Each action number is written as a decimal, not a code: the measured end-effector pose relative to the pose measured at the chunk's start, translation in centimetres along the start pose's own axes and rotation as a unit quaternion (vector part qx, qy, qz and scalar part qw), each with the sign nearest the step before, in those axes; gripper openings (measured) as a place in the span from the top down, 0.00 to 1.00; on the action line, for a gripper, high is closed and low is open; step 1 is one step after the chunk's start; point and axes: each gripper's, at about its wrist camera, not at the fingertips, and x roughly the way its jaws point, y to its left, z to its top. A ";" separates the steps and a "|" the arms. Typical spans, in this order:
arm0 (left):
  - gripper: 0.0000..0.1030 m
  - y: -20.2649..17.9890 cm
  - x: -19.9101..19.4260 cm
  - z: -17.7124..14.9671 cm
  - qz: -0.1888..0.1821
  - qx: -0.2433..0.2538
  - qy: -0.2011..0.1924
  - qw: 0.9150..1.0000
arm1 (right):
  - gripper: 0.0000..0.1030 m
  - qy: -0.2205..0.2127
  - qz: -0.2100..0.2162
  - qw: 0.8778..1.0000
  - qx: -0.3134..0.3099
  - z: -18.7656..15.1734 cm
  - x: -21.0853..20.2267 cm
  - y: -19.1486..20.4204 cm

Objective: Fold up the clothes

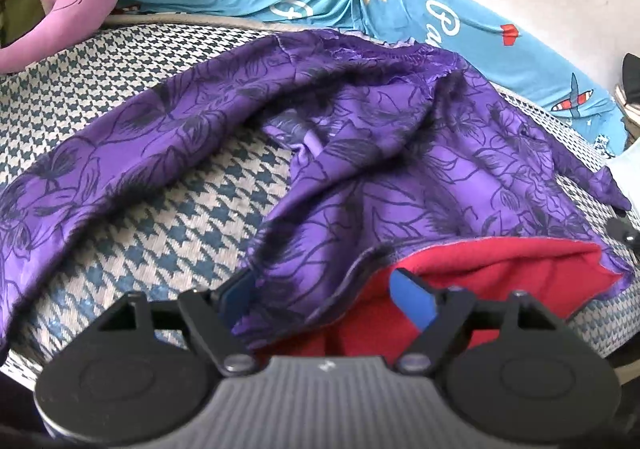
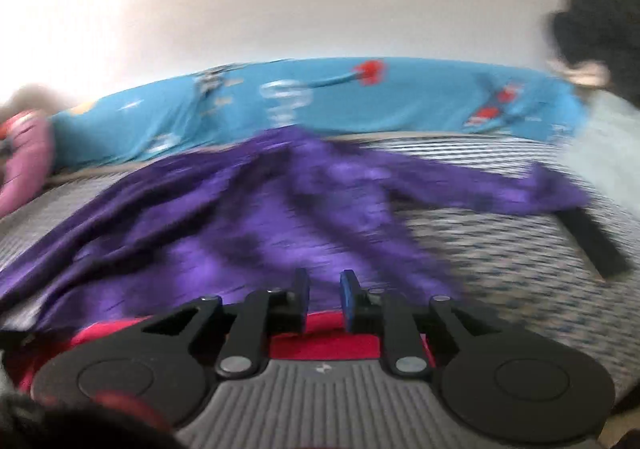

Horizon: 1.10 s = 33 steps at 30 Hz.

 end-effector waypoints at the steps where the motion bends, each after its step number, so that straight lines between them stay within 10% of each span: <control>1: 0.23 -0.1 0.0 -0.1 0.004 0.005 0.001 1.000 | 0.79 0.005 0.012 1.000 -0.019 -0.2 0.2 0.8; 21: 0.06 1.6 -0.1 0.1 0.045 -0.013 -0.009 0.999 | 0.42 0.021 0.149 0.969 -0.197 -1.9 2.9 10.8; 33: 0.06 3.1 -0.1 0.3 0.061 -0.039 -0.013 0.997 | 0.42 0.054 0.167 0.953 -0.247 -3.1 6.0 13.9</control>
